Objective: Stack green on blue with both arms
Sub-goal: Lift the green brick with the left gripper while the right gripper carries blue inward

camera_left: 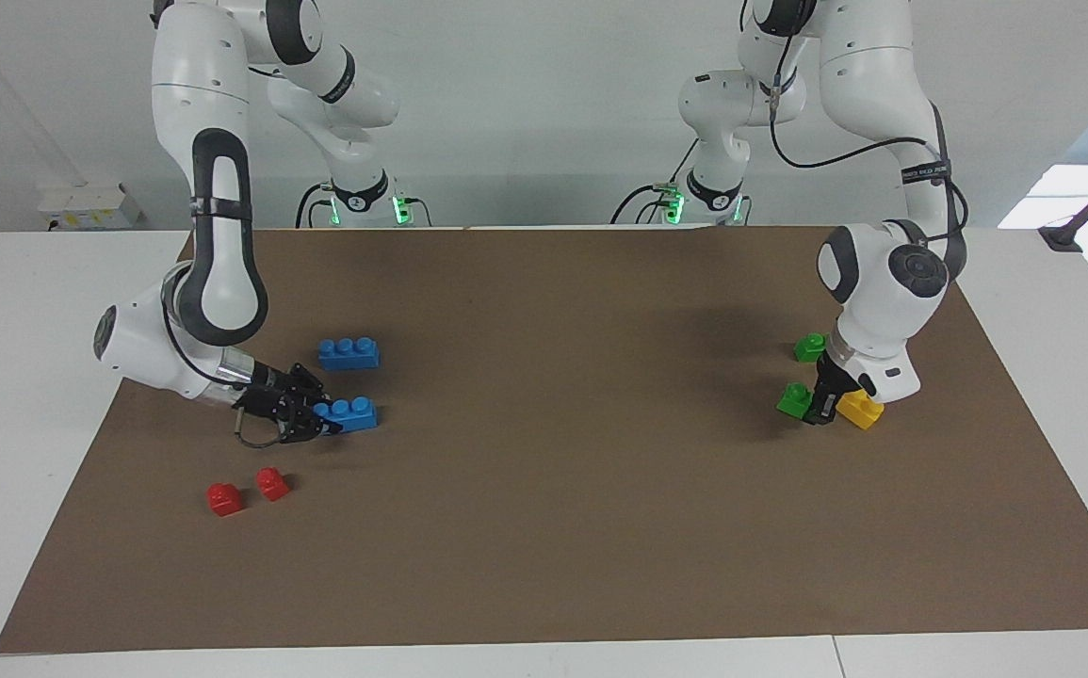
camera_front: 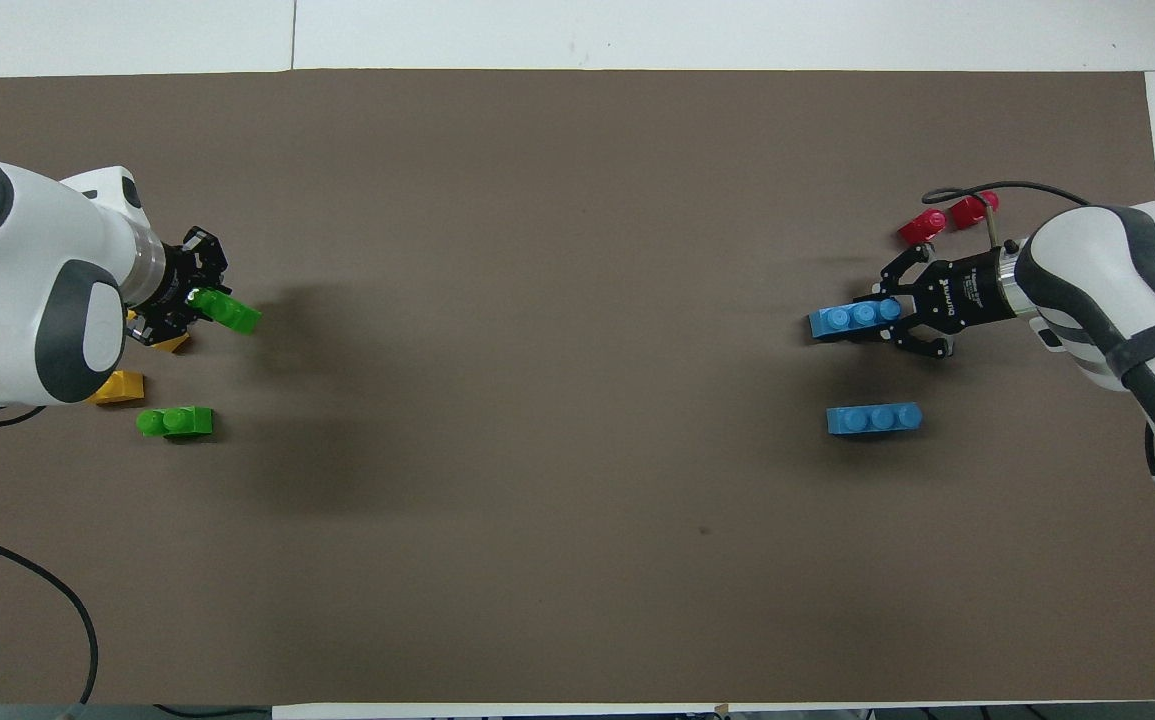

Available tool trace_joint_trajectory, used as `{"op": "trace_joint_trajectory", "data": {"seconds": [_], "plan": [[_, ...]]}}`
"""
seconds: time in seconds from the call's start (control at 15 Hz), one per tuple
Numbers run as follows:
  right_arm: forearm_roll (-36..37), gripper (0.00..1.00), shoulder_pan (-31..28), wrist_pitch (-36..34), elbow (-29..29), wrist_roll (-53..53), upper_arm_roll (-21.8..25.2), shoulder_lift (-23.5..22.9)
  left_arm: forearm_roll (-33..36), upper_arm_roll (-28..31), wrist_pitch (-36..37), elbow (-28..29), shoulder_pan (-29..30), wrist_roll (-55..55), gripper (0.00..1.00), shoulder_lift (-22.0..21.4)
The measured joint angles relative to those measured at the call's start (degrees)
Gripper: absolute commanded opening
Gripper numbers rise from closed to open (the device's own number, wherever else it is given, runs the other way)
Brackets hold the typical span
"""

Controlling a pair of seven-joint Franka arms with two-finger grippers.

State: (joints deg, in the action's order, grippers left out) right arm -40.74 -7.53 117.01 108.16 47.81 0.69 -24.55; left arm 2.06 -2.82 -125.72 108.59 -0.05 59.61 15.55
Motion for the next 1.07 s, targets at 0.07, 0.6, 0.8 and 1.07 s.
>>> {"op": "trace_joint_trajectory", "data": {"seconds": [0.07,0.6,0.8,1.07], "plan": [[-0.06,0.0,0.21,0.0,-0.16,0.26,-0.03,0.05,0.0,-0.15,2.49,-1.62,-0.03,0.01,0.0,-0.59],[-0.3,0.0,14.72,4.32,-1.76,23.6,-0.65,5.05,-0.93,-2.6,22.54,-15.12,-1.7,3.16,0.0,-5.42],[-1.64,0.0,21.83,8.3,-1.6,31.59,-0.78,5.65,-0.95,-3.15,26.03,-16.99,-4.42,9.08,0.0,-8.1],[-5.05,0.0,32.24,22.04,0.99,40.32,-0.85,5.35,-0.94,-3.37,27.5,-16.98,-9.35,22.0,0.0,-10.26]]}}
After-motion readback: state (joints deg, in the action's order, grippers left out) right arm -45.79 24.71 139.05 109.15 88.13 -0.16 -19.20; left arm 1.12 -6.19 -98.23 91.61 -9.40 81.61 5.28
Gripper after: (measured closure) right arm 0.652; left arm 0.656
